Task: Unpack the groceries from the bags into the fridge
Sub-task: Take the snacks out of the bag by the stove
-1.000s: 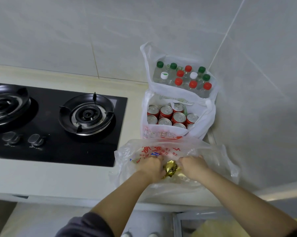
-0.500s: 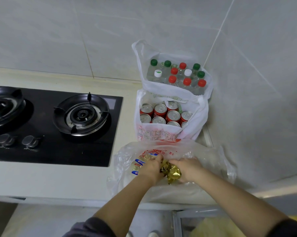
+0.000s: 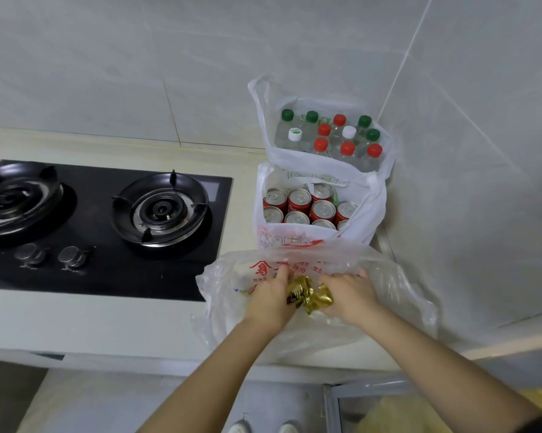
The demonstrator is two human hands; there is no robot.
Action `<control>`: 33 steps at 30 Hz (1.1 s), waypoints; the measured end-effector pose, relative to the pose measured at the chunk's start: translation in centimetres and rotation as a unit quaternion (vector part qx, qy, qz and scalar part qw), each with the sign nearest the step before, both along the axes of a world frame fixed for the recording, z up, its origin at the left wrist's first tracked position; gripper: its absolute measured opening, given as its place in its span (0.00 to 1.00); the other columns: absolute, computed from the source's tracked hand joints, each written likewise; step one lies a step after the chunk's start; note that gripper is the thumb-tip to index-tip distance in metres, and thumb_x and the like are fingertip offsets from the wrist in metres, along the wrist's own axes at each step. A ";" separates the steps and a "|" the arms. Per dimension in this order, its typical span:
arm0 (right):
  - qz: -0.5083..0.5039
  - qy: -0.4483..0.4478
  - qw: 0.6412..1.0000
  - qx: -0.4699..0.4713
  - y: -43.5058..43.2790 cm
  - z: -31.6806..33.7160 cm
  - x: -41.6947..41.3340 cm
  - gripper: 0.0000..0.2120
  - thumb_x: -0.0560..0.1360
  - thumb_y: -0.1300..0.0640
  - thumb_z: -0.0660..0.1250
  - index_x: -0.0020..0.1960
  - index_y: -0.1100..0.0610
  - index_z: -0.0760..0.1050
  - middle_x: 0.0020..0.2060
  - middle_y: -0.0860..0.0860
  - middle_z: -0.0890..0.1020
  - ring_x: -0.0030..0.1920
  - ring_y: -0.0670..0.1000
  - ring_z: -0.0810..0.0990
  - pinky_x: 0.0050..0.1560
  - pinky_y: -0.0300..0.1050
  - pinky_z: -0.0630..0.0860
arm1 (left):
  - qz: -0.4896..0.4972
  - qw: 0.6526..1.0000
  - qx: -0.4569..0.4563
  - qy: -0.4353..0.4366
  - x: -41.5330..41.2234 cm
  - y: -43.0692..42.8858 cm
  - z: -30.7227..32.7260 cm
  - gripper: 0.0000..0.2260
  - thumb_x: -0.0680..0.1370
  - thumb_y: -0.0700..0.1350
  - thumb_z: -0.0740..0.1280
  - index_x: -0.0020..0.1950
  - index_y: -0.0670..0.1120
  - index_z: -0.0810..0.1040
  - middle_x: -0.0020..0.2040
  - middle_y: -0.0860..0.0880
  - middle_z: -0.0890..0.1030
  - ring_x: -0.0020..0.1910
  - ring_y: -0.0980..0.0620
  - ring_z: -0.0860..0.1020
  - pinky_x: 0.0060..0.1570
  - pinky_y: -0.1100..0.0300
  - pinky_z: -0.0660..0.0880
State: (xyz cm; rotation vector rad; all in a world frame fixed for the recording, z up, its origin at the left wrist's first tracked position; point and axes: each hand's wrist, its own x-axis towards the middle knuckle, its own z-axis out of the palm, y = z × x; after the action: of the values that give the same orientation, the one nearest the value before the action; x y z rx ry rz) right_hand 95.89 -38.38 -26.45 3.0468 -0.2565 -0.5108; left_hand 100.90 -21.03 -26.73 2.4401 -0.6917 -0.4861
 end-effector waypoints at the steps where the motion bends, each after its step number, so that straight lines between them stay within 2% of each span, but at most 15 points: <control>1: -0.007 -0.025 1.000 0.009 0.1 0.6 -0.1 0.20 0.72 0.39 0.67 0.61 0.42 0.72 0.55 0.43 0.81 0.59 0.51 0.76 0.58 0.49 0.61 | 0.009 1.000 -0.019 -0.005 -0.1 0.4 0.7 0.18 0.74 0.44 0.69 0.61 0.45 0.67 0.52 0.45 0.79 0.51 0.43 0.78 0.45 0.52 0.73; 4: -0.032 -0.081 0.995 0.050 0.4 2.3 -0.5 0.19 0.71 0.38 0.68 0.59 0.41 0.72 0.56 0.40 0.80 0.62 0.50 0.73 0.60 0.49 0.61 | 0.023 0.997 -0.067 -0.014 0.0 1.3 2.7 0.18 0.73 0.42 0.69 0.60 0.47 0.69 0.54 0.48 0.78 0.52 0.46 0.77 0.45 0.56 0.72; 6: -0.052 -0.117 0.986 0.107 0.8 3.4 -0.8 0.19 0.70 0.40 0.70 0.59 0.42 0.73 0.54 0.40 0.80 0.60 0.50 0.75 0.60 0.48 0.65 | 0.025 0.995 -0.094 -0.022 0.0 2.1 4.1 0.17 0.72 0.41 0.69 0.57 0.49 0.68 0.50 0.50 0.78 0.48 0.47 0.77 0.42 0.57 0.72; 8: -0.065 -0.149 0.971 0.174 1.4 4.4 -1.2 0.19 0.68 0.44 0.73 0.58 0.45 0.75 0.51 0.42 0.81 0.55 0.50 0.78 0.55 0.47 0.73 | 0.029 0.993 -0.111 -0.027 -0.2 3.0 5.4 0.17 0.72 0.41 0.70 0.56 0.50 0.67 0.46 0.53 0.77 0.44 0.50 0.77 0.38 0.60 0.69; 11: -0.088 -0.162 0.947 0.262 2.7 6.0 -1.9 0.20 0.68 0.48 0.75 0.58 0.47 0.76 0.47 0.40 0.79 0.51 0.48 0.79 0.51 0.46 0.76 | 0.045 0.988 -0.144 -0.018 -0.6 4.7 7.0 0.18 0.72 0.41 0.72 0.54 0.53 0.66 0.43 0.55 0.77 0.36 0.54 0.76 0.31 0.66 0.67; 14: -0.094 -0.185 0.926 0.316 4.2 7.2 -2.3 0.20 0.66 0.49 0.76 0.56 0.45 0.76 0.46 0.38 0.80 0.50 0.46 0.79 0.52 0.46 0.77 | 0.069 0.982 -0.178 -0.002 -1.1 6.4 8.5 0.19 0.71 0.42 0.74 0.53 0.53 0.66 0.41 0.56 0.78 0.35 0.62 0.77 0.34 0.71 0.70; 16: -0.092 -0.202 0.912 0.345 5.2 8.2 -2.4 0.19 0.66 0.50 0.77 0.54 0.43 0.76 0.44 0.37 0.80 0.49 0.43 0.80 0.52 0.44 0.77 | 0.096 0.974 -0.205 0.011 -1.3 7.8 9.4 0.19 0.71 0.41 0.74 0.52 0.53 0.67 0.39 0.56 0.78 0.33 0.63 0.76 0.33 0.71 0.70; 19: -0.080 -0.211 0.893 0.388 6.9 10.0 -2.2 0.19 0.66 0.51 0.78 0.54 0.42 0.75 0.44 0.36 0.81 0.47 0.38 0.80 0.49 0.36 0.77 | 0.135 0.958 -0.253 0.025 -1.6 9.9 10.4 0.19 0.70 0.41 0.75 0.51 0.54 0.69 0.40 0.53 0.81 0.32 0.58 0.79 0.33 0.67 0.74; 21: -0.073 -0.216 0.879 0.419 8.0 10.9 -1.8 0.20 0.66 0.52 0.78 0.55 0.41 0.75 0.46 0.37 0.81 0.48 0.37 0.79 0.50 0.34 0.76 | 0.164 0.943 -0.289 0.032 -1.8 11.3 10.9 0.19 0.69 0.41 0.76 0.52 0.54 0.70 0.41 0.55 0.81 0.35 0.56 0.82 0.38 0.61 0.78; 24: -0.071 -0.228 0.850 0.470 9.7 12.0 -1.1 0.20 0.67 0.51 0.78 0.56 0.42 0.75 0.48 0.40 0.82 0.50 0.40 0.80 0.53 0.38 0.77 | 0.207 0.915 -0.346 0.028 -2.0 13.2 11.5 0.19 0.69 0.40 0.77 0.51 0.55 0.71 0.41 0.57 0.81 0.38 0.55 0.81 0.41 0.57 0.80; 27: -0.061 -0.202 0.816 0.538 11.7 13.0 0.0 0.18 0.69 0.49 0.75 0.56 0.39 0.75 0.52 0.46 0.81 0.48 0.44 0.83 0.52 0.45 0.81 | 0.265 0.874 -0.405 0.040 -2.4 15.1 12.1 0.18 0.69 0.37 0.77 0.51 0.52 0.73 0.44 0.47 0.83 0.41 0.47 0.82 0.40 0.51 0.81; 29: -0.037 -0.168 0.804 0.569 13.1 13.6 1.0 0.18 0.68 0.43 0.73 0.56 0.37 0.74 0.52 0.45 0.81 0.50 0.45 0.83 0.53 0.50 0.81 | 0.303 0.849 -0.432 0.037 -2.9 16.4 12.5 0.19 0.69 0.37 0.77 0.52 0.50 0.73 0.46 0.43 0.82 0.41 0.47 0.82 0.38 0.55 0.80; 31: 0.001 -0.127 0.803 0.582 14.6 14.1 2.3 0.17 0.71 0.42 0.71 0.59 0.38 0.73 0.53 0.42 0.82 0.51 0.43 0.82 0.52 0.46 0.80 | 0.339 0.822 -0.455 0.041 -3.4 17.6 13.0 0.18 0.69 0.37 0.76 0.52 0.50 0.73 0.46 0.42 0.82 0.40 0.49 0.82 0.39 0.57 0.79; 33: 0.041 -0.087 0.798 0.595 16.3 14.9 3.5 0.15 0.74 0.44 0.69 0.60 0.41 0.73 0.51 0.41 0.82 0.48 0.39 0.80 0.43 0.35 0.76 | 0.381 0.792 -0.476 0.039 -4.1 18.7 13.4 0.17 0.71 0.34 0.74 0.53 0.49 0.72 0.46 0.40 0.81 0.40 0.48 0.82 0.42 0.51 0.81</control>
State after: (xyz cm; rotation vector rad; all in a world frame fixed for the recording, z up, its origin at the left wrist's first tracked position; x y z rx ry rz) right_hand 99.39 -22.05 -11.59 4.3055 0.3748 -0.4966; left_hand 96.84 -2.31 -13.29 1.4955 0.1468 0.1064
